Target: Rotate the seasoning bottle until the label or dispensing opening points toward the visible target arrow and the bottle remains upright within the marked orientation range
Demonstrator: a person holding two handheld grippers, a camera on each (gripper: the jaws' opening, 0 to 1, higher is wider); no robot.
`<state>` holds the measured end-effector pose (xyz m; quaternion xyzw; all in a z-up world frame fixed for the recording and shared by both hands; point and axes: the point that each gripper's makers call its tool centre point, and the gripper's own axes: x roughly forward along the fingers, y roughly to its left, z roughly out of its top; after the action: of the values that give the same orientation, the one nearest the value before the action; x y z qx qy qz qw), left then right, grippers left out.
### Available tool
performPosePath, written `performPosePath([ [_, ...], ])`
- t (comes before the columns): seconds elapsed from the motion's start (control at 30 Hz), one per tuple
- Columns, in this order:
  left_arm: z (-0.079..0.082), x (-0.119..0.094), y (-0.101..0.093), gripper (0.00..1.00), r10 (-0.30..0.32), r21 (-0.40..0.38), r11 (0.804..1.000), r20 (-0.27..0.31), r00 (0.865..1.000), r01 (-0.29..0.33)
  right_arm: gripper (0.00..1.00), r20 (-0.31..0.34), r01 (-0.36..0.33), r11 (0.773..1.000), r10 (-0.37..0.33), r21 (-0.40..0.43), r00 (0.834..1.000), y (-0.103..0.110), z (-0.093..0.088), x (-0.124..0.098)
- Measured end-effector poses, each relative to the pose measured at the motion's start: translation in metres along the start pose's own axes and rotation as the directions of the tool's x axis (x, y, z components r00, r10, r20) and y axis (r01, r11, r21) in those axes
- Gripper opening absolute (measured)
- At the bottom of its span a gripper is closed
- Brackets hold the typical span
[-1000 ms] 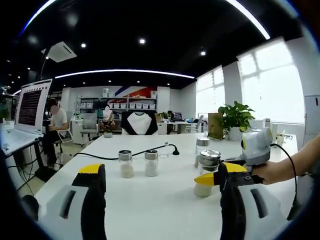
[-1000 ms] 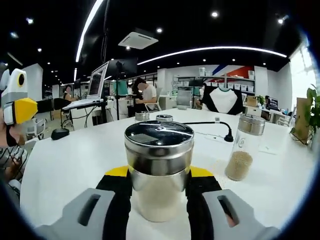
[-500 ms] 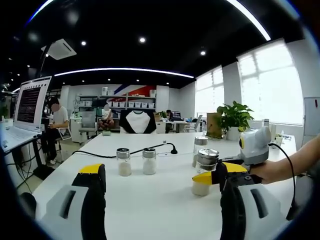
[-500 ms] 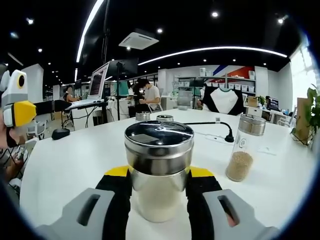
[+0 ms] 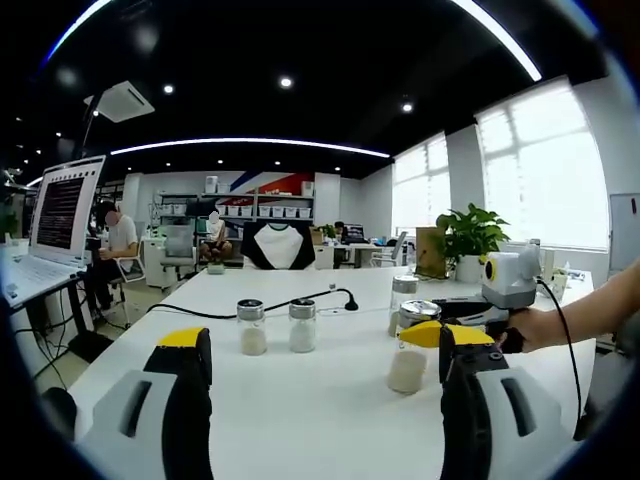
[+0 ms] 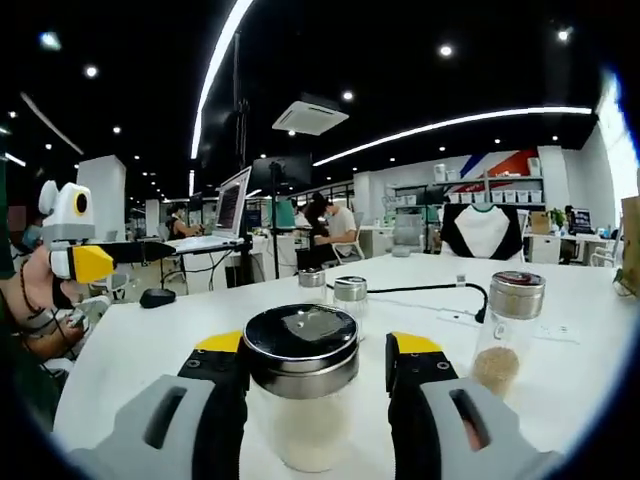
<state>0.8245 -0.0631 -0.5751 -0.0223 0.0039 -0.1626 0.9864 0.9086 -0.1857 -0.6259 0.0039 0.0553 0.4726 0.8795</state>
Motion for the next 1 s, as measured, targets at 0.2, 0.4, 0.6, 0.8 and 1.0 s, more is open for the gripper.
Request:
performPosePath([
  [0.2, -0.003, 0.000, -0.002, 1.00, -0.012, 0.003, 1.000, -0.014, 1.000, 0.012, 0.54, -0.014, -0.163, 0.986, 0.164, 0.023, 0.986, 0.006, -0.002, -0.003],
  [0.4, -0.007, 0.001, -0.006, 1.00, -0.032, -0.014, 0.999, -0.026, 0.999, 0.032, 0.59, 0.006, -0.238, 0.971, 0.238, -0.007, 0.971, 0.005, -0.003, -0.005],
  [0.6, -0.006, 0.002, -0.007, 1.00, -0.033, -0.013, 0.999, -0.026, 0.999, 0.033, 0.56, -0.027, -0.326, 0.945, 0.326, -0.014, 0.945, 0.014, -0.013, -0.006],
  [0.8, -0.008, 0.004, -0.011, 1.00, -0.048, 0.004, 0.999, -0.041, 0.998, 0.048, 0.54, -0.069, -0.340, 0.938, 0.336, -0.062, 0.939, 0.016, -0.023, 0.000],
  [1.0, -0.011, 0.004, -0.012, 1.00, -0.050, -0.004, 0.999, -0.047, 0.998, 0.049, 0.40, -0.068, -0.372, 0.927, 0.368, -0.059, 0.927, 0.022, -0.023, 0.001],
])
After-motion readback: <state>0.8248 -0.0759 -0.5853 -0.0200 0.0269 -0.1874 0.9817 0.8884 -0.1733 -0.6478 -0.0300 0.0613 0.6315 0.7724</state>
